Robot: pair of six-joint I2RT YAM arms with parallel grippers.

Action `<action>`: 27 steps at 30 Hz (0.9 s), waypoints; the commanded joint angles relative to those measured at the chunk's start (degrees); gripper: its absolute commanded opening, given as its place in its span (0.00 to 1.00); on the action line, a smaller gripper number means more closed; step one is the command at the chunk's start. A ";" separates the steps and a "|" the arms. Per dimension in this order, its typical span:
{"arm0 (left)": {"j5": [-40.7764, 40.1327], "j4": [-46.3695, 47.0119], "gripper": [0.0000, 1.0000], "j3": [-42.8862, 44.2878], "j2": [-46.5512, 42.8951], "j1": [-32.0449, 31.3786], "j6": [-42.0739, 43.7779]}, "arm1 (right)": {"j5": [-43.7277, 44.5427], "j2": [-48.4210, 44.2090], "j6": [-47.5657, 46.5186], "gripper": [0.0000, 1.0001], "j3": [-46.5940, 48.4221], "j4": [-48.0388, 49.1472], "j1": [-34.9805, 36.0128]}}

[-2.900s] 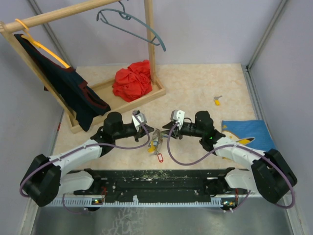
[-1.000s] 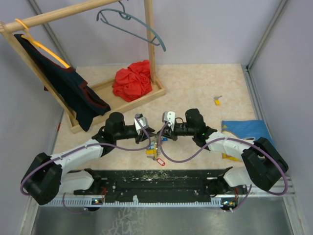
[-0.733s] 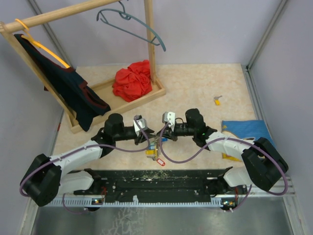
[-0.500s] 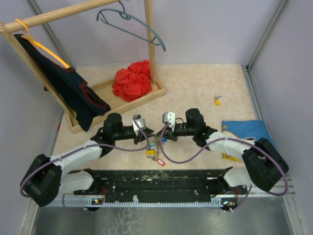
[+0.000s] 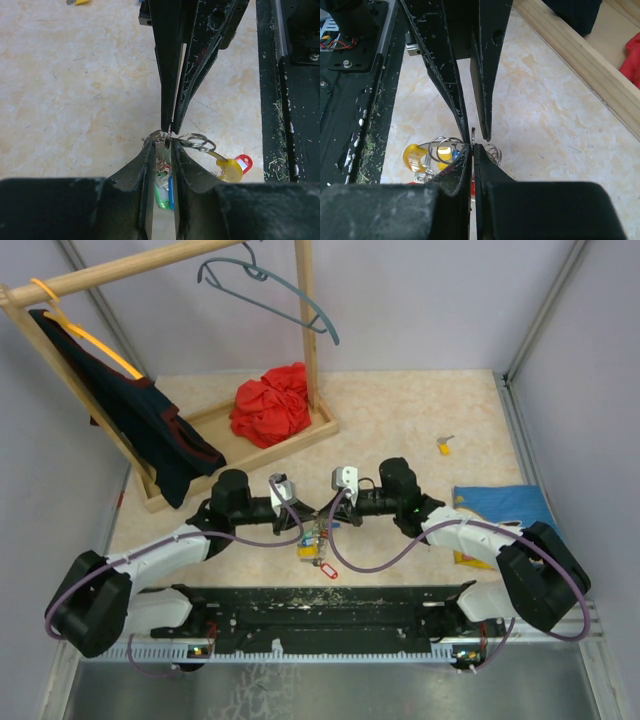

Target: Put the keys on the keyring

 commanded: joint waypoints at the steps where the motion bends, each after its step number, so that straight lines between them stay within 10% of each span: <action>1: 2.71 0.24 0.23 0.96 1.27 0.20 0.33 | -2.56 -1.73 -0.79 0.00 3.47 2.37 -0.25; 27: 4.45 2.56 0.05 1.52 0.15 0.20 -1.45 | -1.69 1.80 -4.35 0.00 6.69 -5.93 1.15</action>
